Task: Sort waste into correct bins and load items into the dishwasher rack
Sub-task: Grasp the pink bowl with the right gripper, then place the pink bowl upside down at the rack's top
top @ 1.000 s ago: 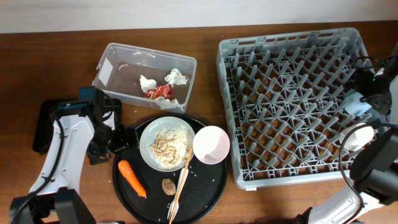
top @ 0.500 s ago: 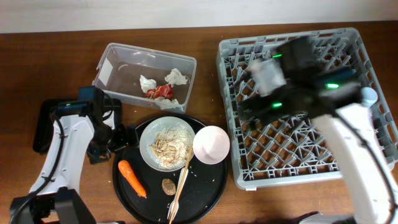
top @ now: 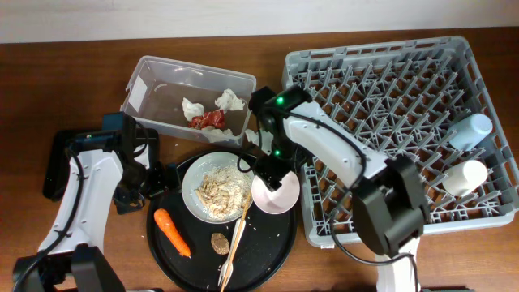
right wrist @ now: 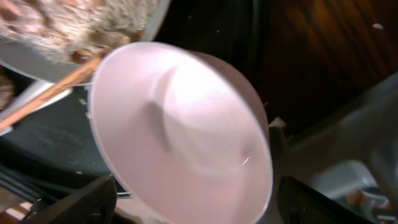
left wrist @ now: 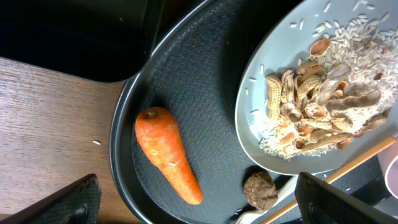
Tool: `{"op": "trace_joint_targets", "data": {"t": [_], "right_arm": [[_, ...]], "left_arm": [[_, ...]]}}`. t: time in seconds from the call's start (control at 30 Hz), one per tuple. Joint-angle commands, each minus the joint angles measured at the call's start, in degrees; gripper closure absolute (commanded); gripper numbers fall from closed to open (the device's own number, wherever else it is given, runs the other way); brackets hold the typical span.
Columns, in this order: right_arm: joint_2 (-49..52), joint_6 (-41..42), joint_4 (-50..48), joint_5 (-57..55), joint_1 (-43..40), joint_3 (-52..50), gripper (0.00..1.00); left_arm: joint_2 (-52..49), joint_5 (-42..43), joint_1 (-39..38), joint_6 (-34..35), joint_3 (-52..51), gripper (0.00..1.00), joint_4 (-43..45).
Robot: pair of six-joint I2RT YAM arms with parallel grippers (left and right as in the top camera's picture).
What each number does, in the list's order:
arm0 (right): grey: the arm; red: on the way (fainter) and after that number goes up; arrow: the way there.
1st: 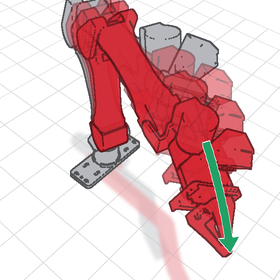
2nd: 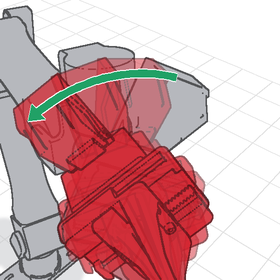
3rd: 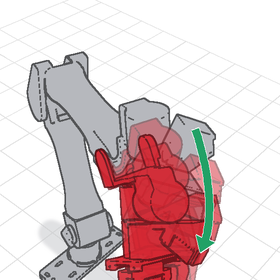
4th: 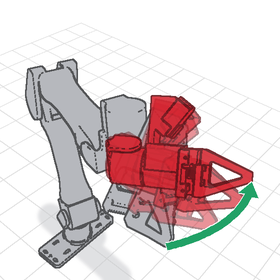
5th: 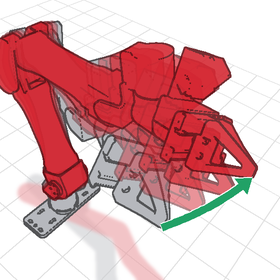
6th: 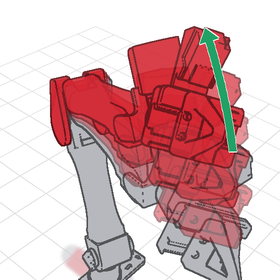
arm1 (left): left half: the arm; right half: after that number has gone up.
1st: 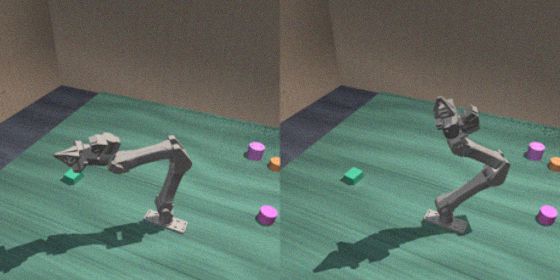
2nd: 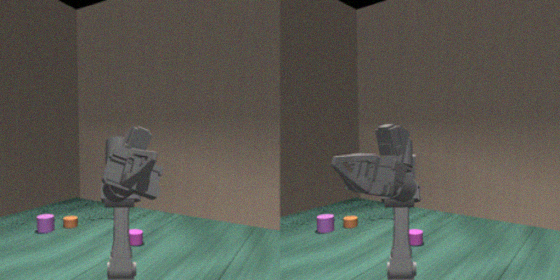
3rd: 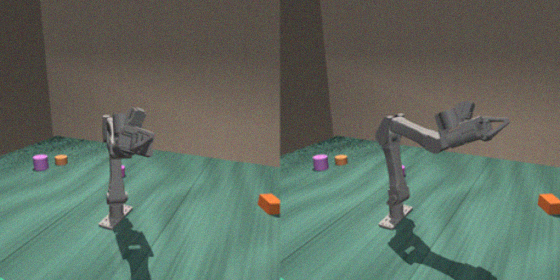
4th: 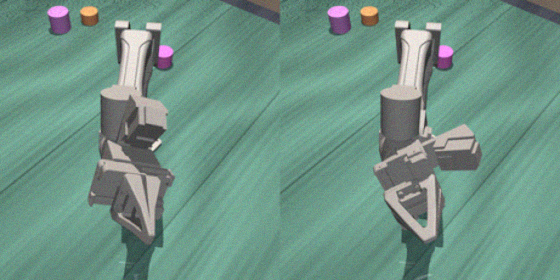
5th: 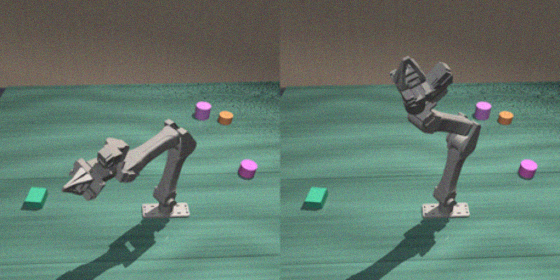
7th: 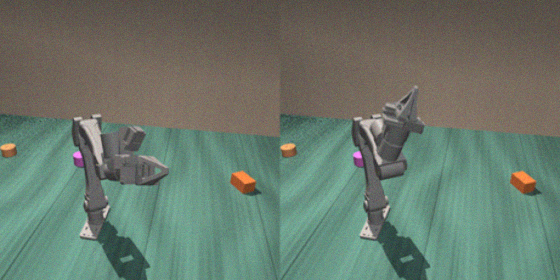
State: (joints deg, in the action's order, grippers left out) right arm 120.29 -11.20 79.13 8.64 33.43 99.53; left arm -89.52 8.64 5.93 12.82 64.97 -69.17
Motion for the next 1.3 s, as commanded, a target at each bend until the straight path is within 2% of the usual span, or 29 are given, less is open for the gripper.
{"op": "trace_joint_targets", "data": {"t": [0.0, 0.07, 0.17, 0.3, 0.4, 0.57, 0.67, 0.77, 0.87, 1.0, 1.17, 1.27], "right_arm": [[2.89, -0.74, 0.20, -1.79, 0.31, 0.00, 0.31], [2.78, -0.52, 0.20, -1.79, 0.31, 0.02, 0.40], [2.69, -0.35, 0.37, -1.84, 0.31, 0.04, 0.70], [2.19, 3.39, 0.39, -5.07, 0.31, 0.57, 0.85], [-2.86, 5.33, 0.33, -6.05, 0.31, 1.97, 0.96], [-18.43, 8.50, 0.35, -15.13, 0.24, 6.82, 0.96], [-27.15, 12.61, -0.28, -37.09, -1.03, 7.21, 0.96], [-30.38, 23.04, -1.20, -65.24, -7.96, 7.21, 0.96], [-29.77, 34.62, -4.85, -77.83, -15.28, 7.15, 0.96], [-25.94, 34.29, -16.87, -79.23, -24.50, 7.06, 0.96], [-14.32, 34.01, -21.07, -78.36, -35.39, 6.78, 0.96], [-8.33, 33.99, -24.37, -77.64, -36.81, 6.78, 0.96]], "left_arm": [[0.20, 0.59, 0.24, -0.94, -0.11, 0.01, -0.07], [0.20, 0.59, 0.24, -0.94, -0.11, 0.01, -0.04], [0.20, 0.59, 0.24, -0.94, -0.11, 0.01, -0.04], [0.20, 0.57, 0.24, -0.96, -0.11, 0.01, -0.04], [0.20, 0.59, 0.24, -0.94, -0.11, 0.01, -0.07], [0.20, 0.59, 0.24, -0.94, -0.11, 0.01, -0.07], [0.20, 0.59, 0.24, -0.94, -0.11, 0.01, -0.07], [0.20, 0.59, 0.24, -0.94, -0.11, 0.01, -0.04], [0.20, 0.59, 0.24, -0.94, -0.11, 0.01, -0.04], [0.20, 0.59, 0.24, -0.94, -0.11, 0.01, -0.07], [0.20, 0.61, 0.24, -0.94, -0.11, 0.01, -0.33], [0.20, 0.61, 0.24, -0.94, -0.11, 0.01, -0.48]]}}
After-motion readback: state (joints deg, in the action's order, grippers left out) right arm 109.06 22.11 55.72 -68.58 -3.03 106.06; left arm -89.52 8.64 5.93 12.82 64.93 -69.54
